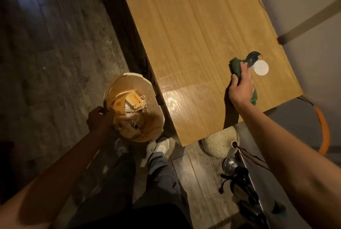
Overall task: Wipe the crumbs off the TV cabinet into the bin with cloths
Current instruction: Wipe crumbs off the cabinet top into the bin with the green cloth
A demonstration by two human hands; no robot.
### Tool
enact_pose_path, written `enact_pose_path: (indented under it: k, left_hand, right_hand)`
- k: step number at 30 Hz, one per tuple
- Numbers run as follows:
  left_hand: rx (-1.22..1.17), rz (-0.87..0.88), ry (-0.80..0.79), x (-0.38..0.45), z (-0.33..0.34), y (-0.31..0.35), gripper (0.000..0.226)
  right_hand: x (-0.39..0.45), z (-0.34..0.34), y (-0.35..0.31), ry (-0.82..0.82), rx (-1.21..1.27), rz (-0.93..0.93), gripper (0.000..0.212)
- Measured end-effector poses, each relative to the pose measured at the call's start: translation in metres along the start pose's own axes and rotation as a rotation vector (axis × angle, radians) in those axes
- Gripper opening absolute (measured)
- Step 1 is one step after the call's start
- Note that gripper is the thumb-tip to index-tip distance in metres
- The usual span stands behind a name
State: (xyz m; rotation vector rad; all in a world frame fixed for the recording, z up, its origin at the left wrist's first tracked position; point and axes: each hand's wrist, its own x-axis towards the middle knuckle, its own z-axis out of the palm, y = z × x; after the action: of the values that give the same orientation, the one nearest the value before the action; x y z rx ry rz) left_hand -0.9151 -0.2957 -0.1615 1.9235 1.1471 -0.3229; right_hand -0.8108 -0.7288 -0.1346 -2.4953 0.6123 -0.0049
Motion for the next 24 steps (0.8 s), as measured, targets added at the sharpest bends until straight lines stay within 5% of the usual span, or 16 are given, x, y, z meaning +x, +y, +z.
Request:
enact_pose_path:
  k: [14,19,24]
  left_hand:
    - [-0.012,0.1,-0.03,-0.004,-0.017,-0.006,0.034]
    - [0.021,0.087,-0.061,-0.002,-0.034,-0.021,0.04]
    - [-0.013,0.047,-0.102,0.0,-0.045,-0.041,0.034]
  right_hand:
    - [-0.163,0.109,-0.152,-0.314,0.168,-0.312,0.048]
    - [-0.255,0.147,-0.159,-0.743,0.263,-0.248,0.052]
    - [-0.296,0.161,-0.159,-0.773,0.405,-0.083,0.052]
